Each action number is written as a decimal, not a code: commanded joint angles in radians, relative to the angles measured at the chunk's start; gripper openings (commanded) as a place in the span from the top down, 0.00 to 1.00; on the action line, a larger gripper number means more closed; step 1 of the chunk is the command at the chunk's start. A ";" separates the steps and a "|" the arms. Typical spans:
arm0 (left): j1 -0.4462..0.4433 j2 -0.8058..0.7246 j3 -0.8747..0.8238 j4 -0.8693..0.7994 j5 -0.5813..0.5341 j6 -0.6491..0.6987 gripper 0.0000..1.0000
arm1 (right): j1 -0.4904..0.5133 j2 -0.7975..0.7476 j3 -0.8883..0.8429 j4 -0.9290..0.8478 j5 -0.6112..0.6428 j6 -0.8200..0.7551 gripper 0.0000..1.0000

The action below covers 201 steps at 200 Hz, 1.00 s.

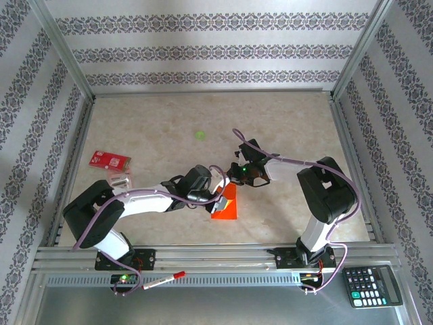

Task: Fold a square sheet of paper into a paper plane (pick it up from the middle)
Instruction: Fold the triangle a second time at the center of the table.

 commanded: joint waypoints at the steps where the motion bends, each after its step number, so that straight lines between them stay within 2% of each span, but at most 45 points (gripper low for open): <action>1: 0.039 0.023 -0.021 0.061 0.045 -0.036 1.00 | 0.001 0.027 0.010 -0.022 -0.009 -0.053 1.00; 110: 0.159 0.092 -0.025 0.084 0.135 -0.090 1.00 | 0.001 0.038 -0.016 -0.027 0.008 -0.098 1.00; 201: 0.189 0.131 -0.020 0.060 0.136 -0.087 1.00 | 0.004 0.041 -0.018 -0.027 0.008 -0.099 1.00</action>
